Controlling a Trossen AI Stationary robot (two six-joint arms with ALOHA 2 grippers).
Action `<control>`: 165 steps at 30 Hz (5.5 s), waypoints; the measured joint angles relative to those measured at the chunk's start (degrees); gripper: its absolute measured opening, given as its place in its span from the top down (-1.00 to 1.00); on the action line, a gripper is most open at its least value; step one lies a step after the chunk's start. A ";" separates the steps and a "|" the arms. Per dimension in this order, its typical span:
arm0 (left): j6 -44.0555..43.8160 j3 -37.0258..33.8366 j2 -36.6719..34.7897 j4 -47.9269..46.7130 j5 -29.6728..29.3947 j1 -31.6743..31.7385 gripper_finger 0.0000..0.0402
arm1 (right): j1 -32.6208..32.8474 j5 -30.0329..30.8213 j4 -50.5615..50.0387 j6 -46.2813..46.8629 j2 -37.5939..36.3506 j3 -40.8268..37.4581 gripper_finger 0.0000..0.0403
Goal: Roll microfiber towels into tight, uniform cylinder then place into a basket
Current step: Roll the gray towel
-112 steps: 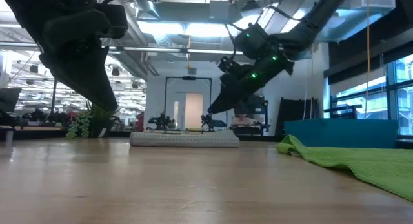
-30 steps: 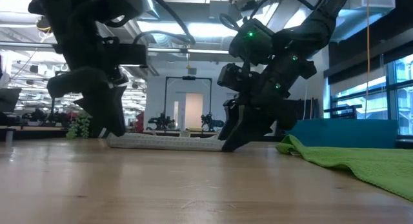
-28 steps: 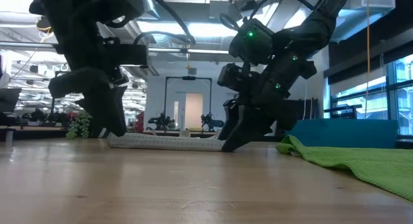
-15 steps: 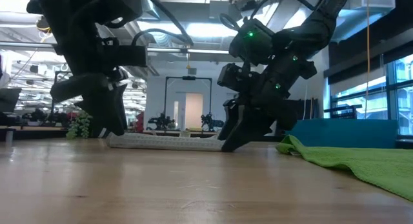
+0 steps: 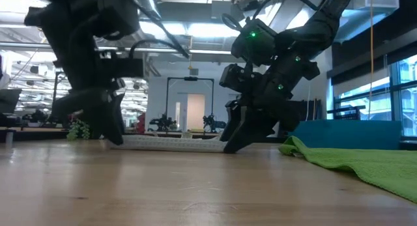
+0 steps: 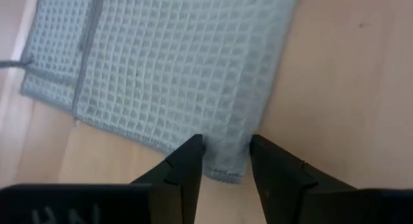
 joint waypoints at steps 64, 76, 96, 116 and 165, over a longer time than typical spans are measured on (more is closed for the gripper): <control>3.21 -6.19 0.11 8.26 2.59 -0.14 1.00 | -15.10 -18.34 -1.66 31.08 -3.30 3.10 0.90; 3.05 -4.83 0.09 8.85 7.45 -2.48 1.00 | -13.14 -24.53 -5.01 31.39 -3.36 3.15 0.90; 1.55 -3.29 0.08 9.11 11.56 -5.47 1.00 | -12.70 -17.24 2.34 38.60 -3.41 3.17 0.90; -14.65 9.22 -0.59 -2.87 11.99 -5.45 1.00 | -12.39 -21.84 -4.07 35.38 -3.43 3.17 0.90; -37.91 1.42 -0.76 -3.74 0.58 7.30 1.00 | -12.33 -18.93 -6.60 31.01 -3.43 3.17 0.88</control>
